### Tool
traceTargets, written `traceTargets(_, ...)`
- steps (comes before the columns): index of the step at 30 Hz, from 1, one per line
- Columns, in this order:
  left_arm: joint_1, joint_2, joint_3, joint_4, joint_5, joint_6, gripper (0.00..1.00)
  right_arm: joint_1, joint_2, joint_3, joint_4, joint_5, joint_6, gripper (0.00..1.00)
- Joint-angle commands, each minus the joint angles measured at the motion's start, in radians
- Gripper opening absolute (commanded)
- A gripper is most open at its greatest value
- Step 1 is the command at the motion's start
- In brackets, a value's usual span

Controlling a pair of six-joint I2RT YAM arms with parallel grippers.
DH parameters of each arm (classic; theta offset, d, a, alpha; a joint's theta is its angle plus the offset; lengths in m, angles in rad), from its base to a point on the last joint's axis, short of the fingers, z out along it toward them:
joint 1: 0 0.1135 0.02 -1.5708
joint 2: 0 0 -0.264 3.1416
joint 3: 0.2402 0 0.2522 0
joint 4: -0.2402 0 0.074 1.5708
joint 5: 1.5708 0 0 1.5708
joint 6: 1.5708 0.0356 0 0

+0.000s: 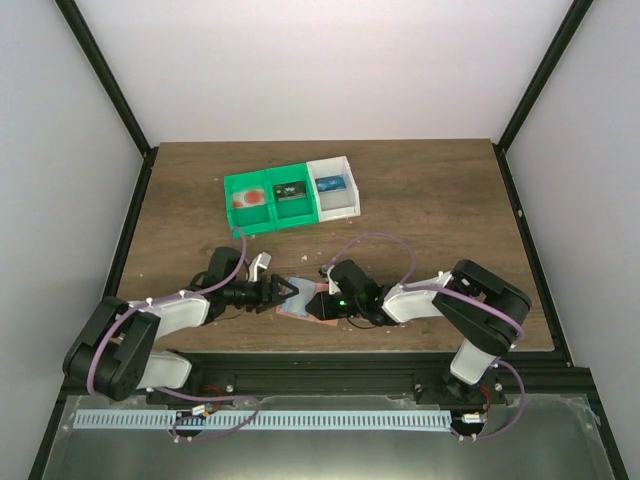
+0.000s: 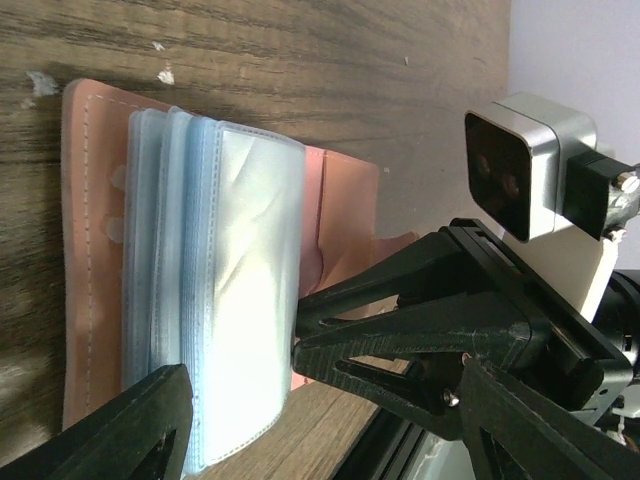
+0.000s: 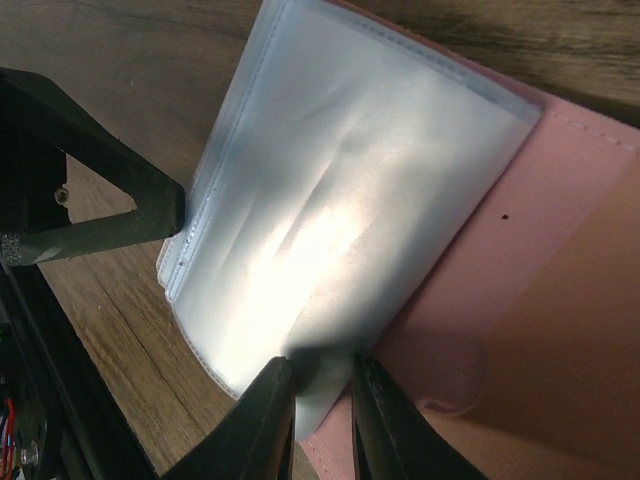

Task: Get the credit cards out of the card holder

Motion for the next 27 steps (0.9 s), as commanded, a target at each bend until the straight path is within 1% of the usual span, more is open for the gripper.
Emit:
traceTargets(1, -0.008, 0.022, 0.026, 0.044, 0.027, 0.010, 0.75, -0.003, 0.024, 0.006, -0.079, 0.025, 0.008, 0.19)
traceTargets(5, -0.027, 0.085, 0.048, 0.064, 0.041, 0.006, 0.75, -0.003, 0.024, 0.012, -0.086, 0.031, 0.024, 0.18)
traceTargets(9, -0.060, 0.113, 0.070, 0.082, 0.040, -0.015, 0.75, -0.003, -0.011, -0.005, -0.075, 0.050, 0.038, 0.18)
traceTargets(14, -0.074, 0.126, 0.095, 0.028, -0.042, 0.040, 0.75, -0.004, -0.027, -0.013, -0.075, 0.076, 0.039, 0.18)
traceTargets(19, -0.074, 0.071, 0.103, -0.039, -0.105, 0.053, 0.74, -0.005, -0.078, -0.042, -0.092, 0.111, 0.047, 0.18)
traceTargets(24, -0.086, -0.001, 0.129, -0.144, -0.238, 0.093, 0.74, -0.011, -0.128, -0.062, -0.111, 0.172, 0.033, 0.18)
traceTargets(27, -0.087, -0.010, 0.146, -0.177, -0.256, 0.108, 0.74, -0.023, -0.134, -0.064, -0.115, 0.188, 0.028, 0.18)
